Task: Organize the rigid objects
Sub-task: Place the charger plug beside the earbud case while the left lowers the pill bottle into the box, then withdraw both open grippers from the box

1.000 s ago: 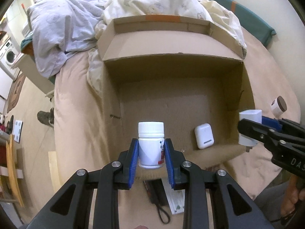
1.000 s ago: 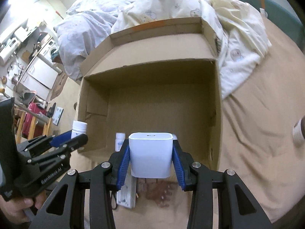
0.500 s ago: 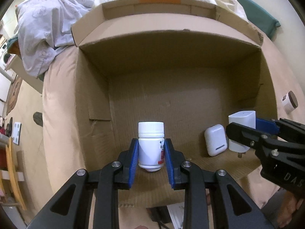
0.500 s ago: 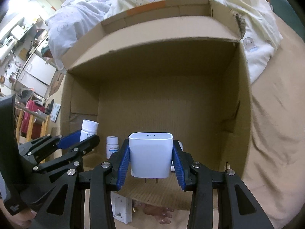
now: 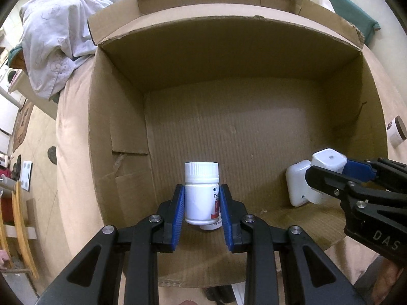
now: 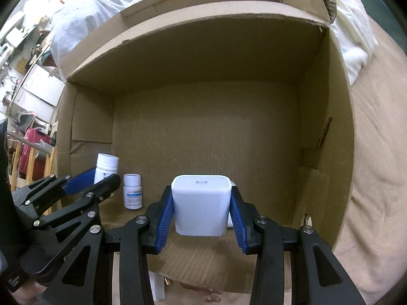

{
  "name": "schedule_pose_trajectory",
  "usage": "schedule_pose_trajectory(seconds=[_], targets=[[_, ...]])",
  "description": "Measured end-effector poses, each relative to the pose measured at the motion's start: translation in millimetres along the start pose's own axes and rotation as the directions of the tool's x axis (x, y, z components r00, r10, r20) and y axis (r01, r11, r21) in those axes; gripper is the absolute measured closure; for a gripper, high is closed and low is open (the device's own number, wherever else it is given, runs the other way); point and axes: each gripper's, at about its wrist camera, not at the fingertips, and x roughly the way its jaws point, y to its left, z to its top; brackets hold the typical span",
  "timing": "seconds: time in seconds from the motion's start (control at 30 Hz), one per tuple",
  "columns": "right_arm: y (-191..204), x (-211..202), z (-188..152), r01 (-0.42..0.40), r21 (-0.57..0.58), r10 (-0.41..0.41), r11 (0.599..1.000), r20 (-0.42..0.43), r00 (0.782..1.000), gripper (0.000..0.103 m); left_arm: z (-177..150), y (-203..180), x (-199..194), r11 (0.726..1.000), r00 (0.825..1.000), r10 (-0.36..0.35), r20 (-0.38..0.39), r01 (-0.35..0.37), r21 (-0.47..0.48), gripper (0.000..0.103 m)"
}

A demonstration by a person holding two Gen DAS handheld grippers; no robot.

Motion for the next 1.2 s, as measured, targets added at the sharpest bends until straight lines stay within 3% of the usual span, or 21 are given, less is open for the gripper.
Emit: schedule_pose_trajectory(seconds=[0.37,0.57,0.67,0.73,0.77,0.83,0.9,1.2], targets=[[-2,-6,0,-0.015,0.001,0.014,1.0,0.017,1.0,0.058,-2,-4,0,0.999,1.0,0.031,0.0,-0.031,0.013,0.079],[-2,-16,2,-0.031,-0.011,0.032,0.999,0.055,0.998,0.047,-3,-4,-3,0.999,0.999,0.034,0.001,-0.034,0.008,0.078],[-2,-21,3,-0.038,-0.001,0.038,0.999,0.076,0.996,0.034,-5,-7,-6,0.999,0.999,0.038,0.005,-0.038,0.021,0.064],[-3,-24,4,-0.048,0.003,0.048,0.999,0.078,0.996,0.034,-5,-6,-6,1.0,1.0,0.025,0.006,-0.025,0.017,0.039],[-3,-25,5,-0.049,0.005,0.048,0.999,0.082,0.995,0.032,-5,-6,-8,1.0,1.0,0.017,0.009,-0.017,0.01,0.037],[-4,-28,5,-0.047,0.011,0.046,0.999,0.097,0.994,0.019,-4,-4,-11,1.0,1.0,0.011,0.017,-0.011,0.0,0.032],[-4,-28,6,-0.054,0.019,0.052,0.998,0.112,0.992,0.0,-3,-2,-14,1.0,1.0,0.009,0.03,-0.009,-0.011,0.022],[-8,-36,8,-0.036,0.028,0.031,0.999,0.163,0.986,0.0,-2,0,-21,1.0,0.999,0.01,0.051,-0.009,-0.023,0.019]])
